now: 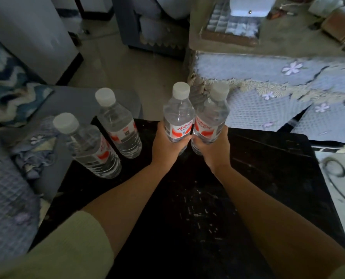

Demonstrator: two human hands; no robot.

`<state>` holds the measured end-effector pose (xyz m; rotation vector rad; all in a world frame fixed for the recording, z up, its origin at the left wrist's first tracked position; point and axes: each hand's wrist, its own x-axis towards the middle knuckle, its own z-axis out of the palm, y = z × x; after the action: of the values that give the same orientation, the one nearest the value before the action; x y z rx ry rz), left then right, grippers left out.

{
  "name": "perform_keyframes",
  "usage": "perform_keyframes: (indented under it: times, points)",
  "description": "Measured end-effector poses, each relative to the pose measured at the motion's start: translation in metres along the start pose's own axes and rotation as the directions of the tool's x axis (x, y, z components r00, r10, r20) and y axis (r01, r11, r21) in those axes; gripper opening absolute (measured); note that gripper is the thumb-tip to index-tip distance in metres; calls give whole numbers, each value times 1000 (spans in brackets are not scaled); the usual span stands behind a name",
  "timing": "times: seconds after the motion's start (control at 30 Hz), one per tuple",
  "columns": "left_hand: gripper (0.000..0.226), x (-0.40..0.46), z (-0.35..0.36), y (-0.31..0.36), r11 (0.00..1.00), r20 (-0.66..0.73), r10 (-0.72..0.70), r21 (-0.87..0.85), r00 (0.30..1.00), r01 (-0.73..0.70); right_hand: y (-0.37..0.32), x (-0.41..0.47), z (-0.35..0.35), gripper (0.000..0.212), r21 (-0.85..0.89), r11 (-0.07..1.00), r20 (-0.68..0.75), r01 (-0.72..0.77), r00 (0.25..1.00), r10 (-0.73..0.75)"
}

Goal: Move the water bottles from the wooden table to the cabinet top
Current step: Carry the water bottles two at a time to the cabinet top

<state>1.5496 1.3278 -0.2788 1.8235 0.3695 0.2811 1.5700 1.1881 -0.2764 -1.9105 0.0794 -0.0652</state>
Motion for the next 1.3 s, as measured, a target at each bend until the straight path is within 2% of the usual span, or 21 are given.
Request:
perform_keyframes:
  times: [0.3,0.43,0.6,0.83,1.13,1.3]
  points:
    - [69,-18,-2,11,997,-11,-65,-29,998,65,-11,-13,-10,63,23,995,33,-98,995,97]
    - [75,-51,-3,10,997,29,-79,-23,996,79,-13,-34,-25,63,-58,992,81,-115,990,119]
    - [69,-90,-21,15,990,91,-136,34,986,133,-9,-70,-53,52,-112,978,120,-176,975,189]
    - [52,-162,-71,22,977,201,-208,84,957,195,-4,-146,-81,57,-239,951,159,-195,959,236]
    - [61,-266,-134,30,975,276,-218,100,936,198,-20,-266,-101,68,-269,943,147,-194,960,239]
    - [56,-307,-150,36,983,328,-178,103,928,153,-25,-322,-117,70,-286,936,106,-203,965,242]
